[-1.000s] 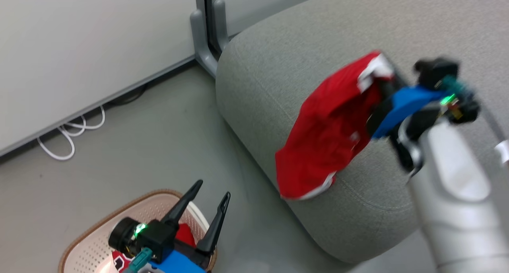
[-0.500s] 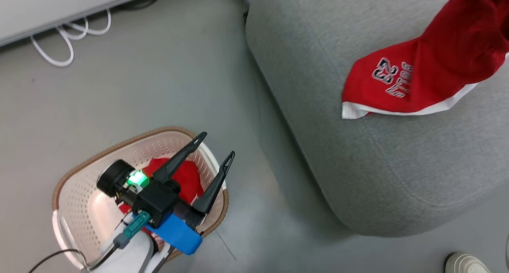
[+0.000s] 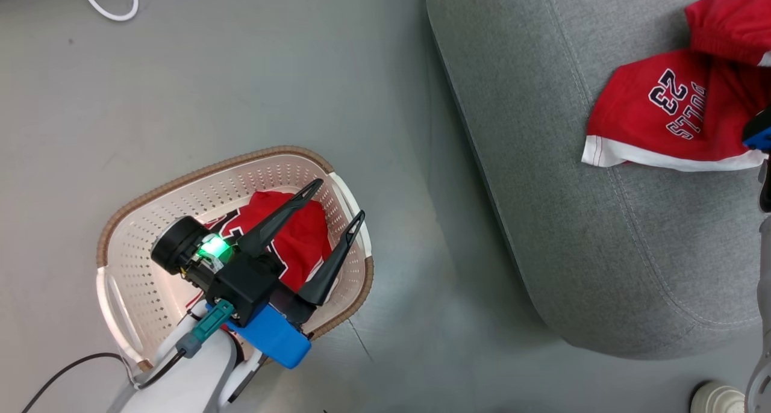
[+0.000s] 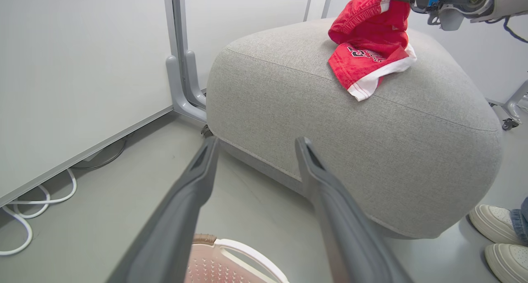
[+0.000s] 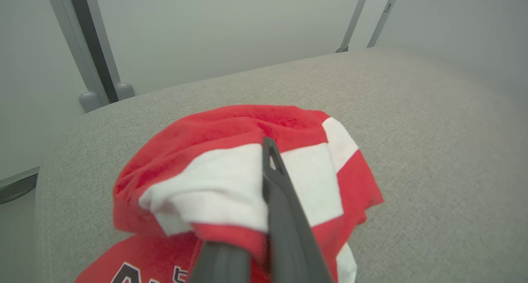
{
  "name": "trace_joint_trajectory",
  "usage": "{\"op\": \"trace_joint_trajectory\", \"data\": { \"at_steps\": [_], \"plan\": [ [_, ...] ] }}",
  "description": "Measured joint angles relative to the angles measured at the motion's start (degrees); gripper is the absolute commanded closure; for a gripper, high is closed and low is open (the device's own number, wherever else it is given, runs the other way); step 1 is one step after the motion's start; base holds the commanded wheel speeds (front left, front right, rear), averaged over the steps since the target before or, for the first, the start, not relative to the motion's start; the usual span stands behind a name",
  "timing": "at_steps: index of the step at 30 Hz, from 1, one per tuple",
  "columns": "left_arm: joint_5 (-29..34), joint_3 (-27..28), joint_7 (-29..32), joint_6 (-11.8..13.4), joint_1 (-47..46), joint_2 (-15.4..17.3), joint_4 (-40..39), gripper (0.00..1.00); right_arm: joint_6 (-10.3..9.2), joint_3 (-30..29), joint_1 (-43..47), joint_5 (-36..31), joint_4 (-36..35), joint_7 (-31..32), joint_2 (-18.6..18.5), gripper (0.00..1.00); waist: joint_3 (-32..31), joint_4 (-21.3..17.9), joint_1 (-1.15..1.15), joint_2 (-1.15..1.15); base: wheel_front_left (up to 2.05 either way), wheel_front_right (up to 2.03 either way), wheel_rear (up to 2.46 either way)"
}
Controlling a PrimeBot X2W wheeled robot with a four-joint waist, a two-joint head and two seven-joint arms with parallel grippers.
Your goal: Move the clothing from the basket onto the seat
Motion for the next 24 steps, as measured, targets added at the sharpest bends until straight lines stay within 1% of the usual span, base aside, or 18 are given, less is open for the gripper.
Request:
{"op": "trace_joint_trajectory", "data": {
  "at_steps": [1,2,3,4,10,15,20,24],
  "plan": [
    [-0.2,0.0,0.0,0.0,0.0,-0.2,0.2,0.0,-0.01,-0.1,0.2,-0.5,0.4,-0.1,0.0,0.99,-0.3,0.1,0.0,0.0,0.0,0.0,0.0],
    [-0.4,0.0,0.0,0.0,0.1,-0.5,0.3,0.0,-0.01,0.0,0.5,-1.0,0.6,-0.3,0.0,0.7,-0.7,0.2,0.0,0.0,0.0,0.0,0.0],
    [-0.5,0.1,0.0,0.0,0.1,-0.9,0.5,0.0,-0.01,0.4,0.6,-1.8,0.8,-0.4,0.0,0.27,-1.2,0.3,0.0,0.0,0.0,0.0,0.0],
    [-0.5,0.1,0.0,0.0,0.3,-1.3,0.7,0.0,-0.01,0.9,0.9,-2.6,1.0,-0.5,-0.1,0.0,-1.6,0.5,0.0,0.0,0.0,0.0,0.0],
    [-1.3,2.0,0.0,0.1,2.3,-4.0,1.6,0.0,-0.01,4.8,4.0,-4.1,2.2,-0.7,-0.3,0.0,-5.7,1.7,0.0,0.0,0.0,0.0,0.0],
    [-1.5,4.0,0.0,0.2,5.7,-6.5,2.5,0.0,0.0,9.0,8.6,-4.9,1.5,-0.8,-0.7,0.0,-10.4,2.7,-0.02,0.0,0.0,0.0,0.0],
    [-2.0,7.8,0.0,0.4,10.1,-9.0,3.4,0.0,-0.01,14.7,14.9,-4.3,-3.2,-0.8,0.4,0.0,-15.9,4.0,-0.02,0.0,0.0,0.0,0.0],
    [-1.9,11.4,0.0,0.8,13.9,-10.5,3.8,0.0,0.0,19.6,21.1,-1.8,-9.5,-0.9,1.9,0.0,-20.2,5.2,-0.03,0.0,0.0,0.0,0.0]
  ]
}}
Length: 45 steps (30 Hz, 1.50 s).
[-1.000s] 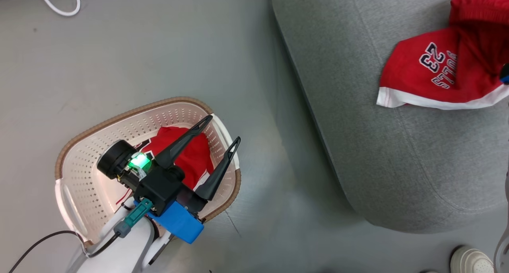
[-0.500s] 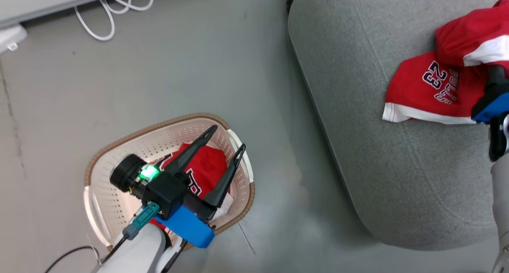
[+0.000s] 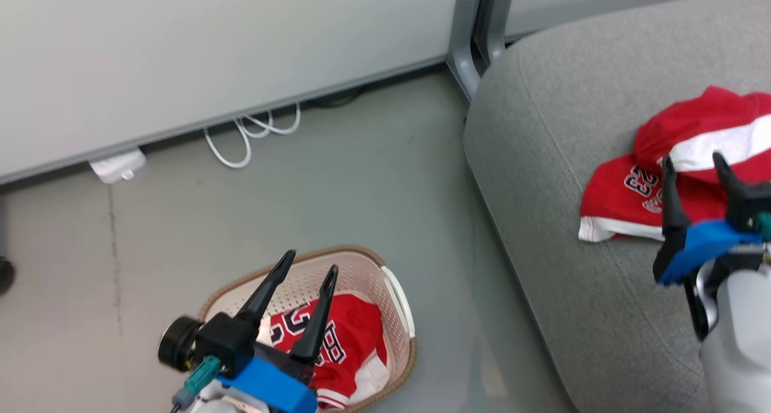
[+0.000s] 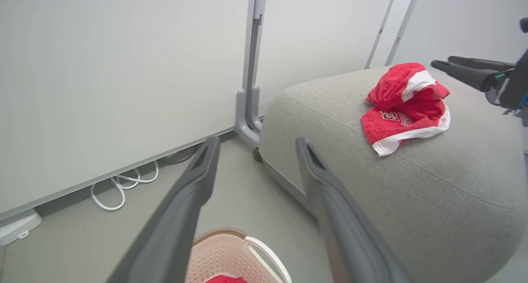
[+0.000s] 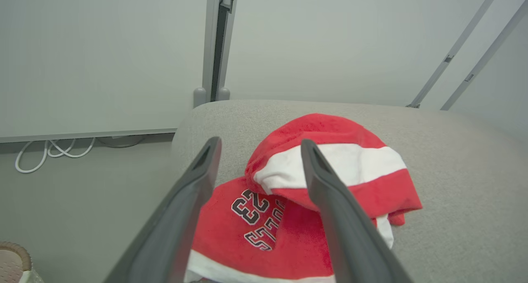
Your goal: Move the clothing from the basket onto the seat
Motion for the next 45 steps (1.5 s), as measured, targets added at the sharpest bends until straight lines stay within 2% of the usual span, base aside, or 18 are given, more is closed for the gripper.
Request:
{"op": "trace_joint_trajectory", "data": {
  "at_steps": [5,6,11,21,28,39,45],
  "plan": [
    [0.5,3.8,0.0,0.0,4.5,-0.9,1.5,0.0,0.0,4.2,10.5,3.9,-10.2,0.0,1.0,0.0,-4.8,2.5,0.0,0.0,0.0,0.0,0.0],
    [0.6,5.6,0.0,0.1,6.0,-1.2,1.6,0.0,-0.01,5.5,14.2,5.4,-15.1,0.6,2.1,0.0,-6.3,3.7,0.0,0.0,0.0,0.0,0.0],
    [1.0,9.9,0.0,0.3,9.0,-1.9,2.0,0.0,-0.01,8.6,22.9,7.0,-26.8,4.3,4.1,0.0,-8.9,6.9,0.0,0.0,0.0,0.0,0.0],
    [2.0,16.1,0.0,0.3,11.3,-3.7,2.8,0.0,-0.01,9.1,35.2,7.3,-42.9,10.2,7.5,0.0,-12.7,12.2,0.01,0.0,0.0,0.0,0.0],
    [3.0,18.2,0.0,-0.2,11.3,-4.0,3.1,0.0,-0.01,9.1,38.4,7.0,-47.8,12.2,8.7,0.0,-13.6,13.7,0.01,0.0,0.0,0.0,0.0],
    [3.8,19.9,0.0,-0.6,11.3,-4.7,2.6,0.0,-0.01,9.8,38.9,6.9,-49.6,13.7,9.3,0.0,-12.8,13.3,0.02,0.0,0.0,0.0,0.0],
    [4.1,20.1,0.0,-0.7,10.7,-4.9,2.0,0.0,-0.01,10.9,37.0,7.3,-50.7,13.8,9.5,0.0,-10.1,12.6,0.02,0.0,0.0,0.0,0.0]
  ]
}}
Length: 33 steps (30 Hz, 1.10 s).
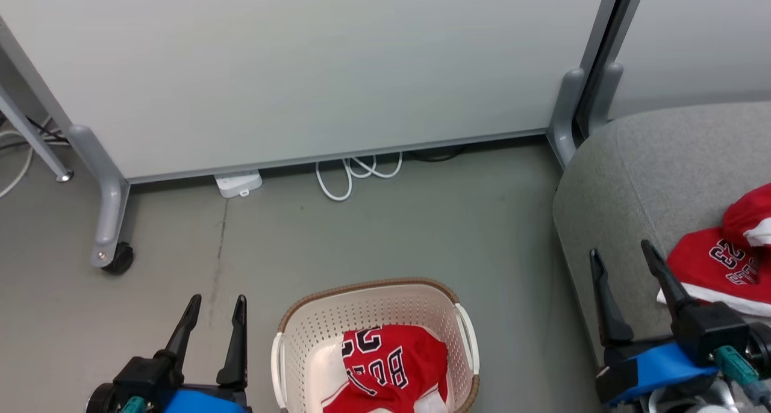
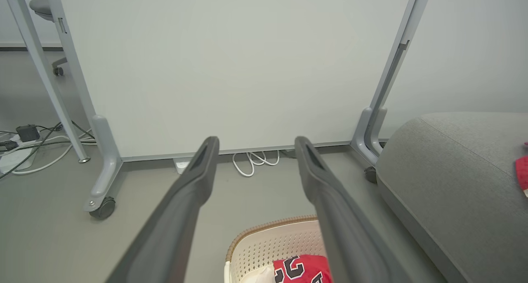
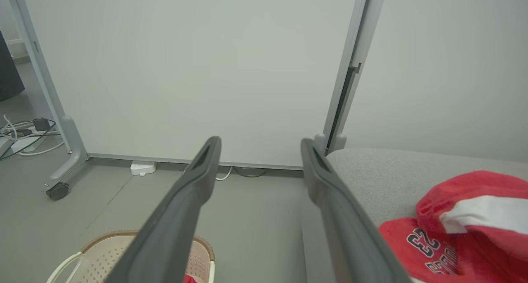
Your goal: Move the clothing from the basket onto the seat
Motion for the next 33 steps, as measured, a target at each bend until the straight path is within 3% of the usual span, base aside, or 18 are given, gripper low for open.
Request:
{"op": "trace_joint_trajectory", "data": {
  "at_steps": [12,23,33],
  "plan": [
    [0.9,-2.2,0.0,-0.1,-12.0,-0.3,3.2,0.0,0.01,2.7,-12.2,0.1,-1.1,-2.9,0.1,0.0,15.7,-2.6,0.01,0.0,0.0,0.0,0.0],
    [1.8,-6.0,0.3,-0.1,-25.6,3.5,20.8,0.0,0.0,8.3,-22.9,5.3,3.9,-9.0,0.2,0.0,31.2,-9.4,0.02,0.0,0.0,0.0,0.0],
    [2.6,-4.0,7.2,6.0,-34.5,6.8,35.5,0.0,0.0,12.3,-26.3,9.5,8.6,-12.7,0.2,0.0,39.9,-18.1,0.02,0.0,0.0,0.0,0.0]
  ]
}}
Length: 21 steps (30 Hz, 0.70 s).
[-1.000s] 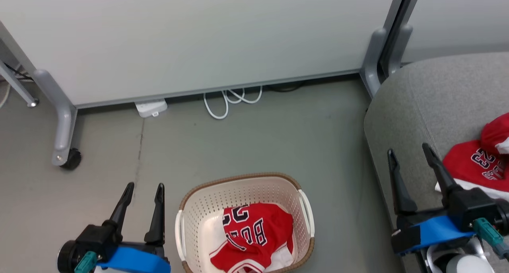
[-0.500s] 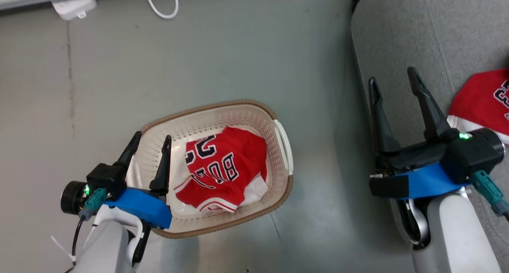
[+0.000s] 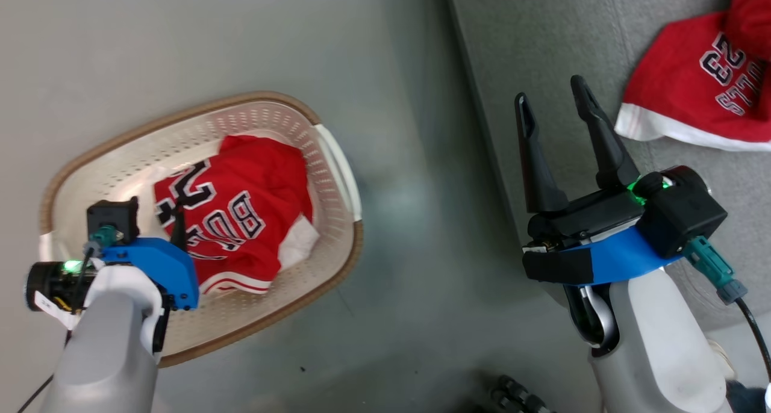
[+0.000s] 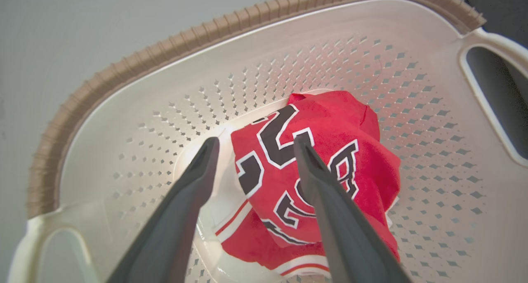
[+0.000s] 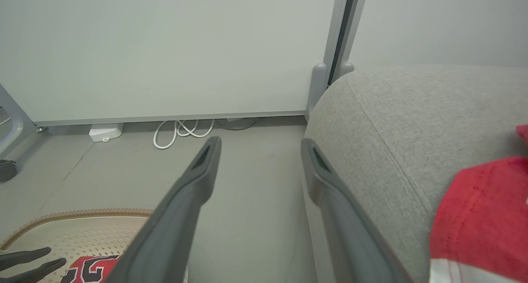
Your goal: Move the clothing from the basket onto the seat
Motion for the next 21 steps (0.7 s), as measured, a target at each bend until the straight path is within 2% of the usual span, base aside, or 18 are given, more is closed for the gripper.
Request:
{"op": "trace_joint_trajectory", "data": {
  "at_steps": [6,12,18,19,20,21],
  "plan": [
    [-1.6,2.3,3.6,3.7,-2.1,1.3,4.7,0.0,0.0,1.7,-0.8,2.8,1.7,-0.9,0.0,0.0,3.2,-3.9,0.0,0.0,0.0,0.0,0.0],
    [-4.4,4.4,6.1,4.1,-3.3,1.5,7.0,0.0,0.01,2.6,-1.3,4.5,1.1,-1.0,0.0,0.0,5.4,-6.1,-0.01,0.0,0.0,0.0,0.0],
    [-6.9,5.6,8.4,4.0,-4.0,0.6,8.9,0.02,0.0,2.3,-1.3,4.7,0.6,-1.0,0.0,0.0,6.3,-6.6,-0.01,0.0,0.0,0.0,0.0],
    [-6.9,5.4,8.9,3.8,-4.1,0.5,9.2,0.53,0.0,2.3,-1.3,4.7,0.5,-1.0,0.0,0.0,6.4,-6.5,-0.02,0.0,0.0,0.0,0.0],
    [-6.8,5.2,9.2,3.6,-4.3,0.5,9.4,0.79,0.0,2.3,-1.3,4.7,0.5,-1.0,0.0,0.0,6.4,-6.5,-0.02,0.0,0.0,0.0,0.0],
    [-6.8,5.0,9.3,3.4,-4.4,0.4,9.6,1.0,0.0,2.3,-1.4,4.7,0.4,-1.0,0.0,0.0,6.4,-6.5,-0.02,0.0,0.0,0.0,0.0]
  ]
}}
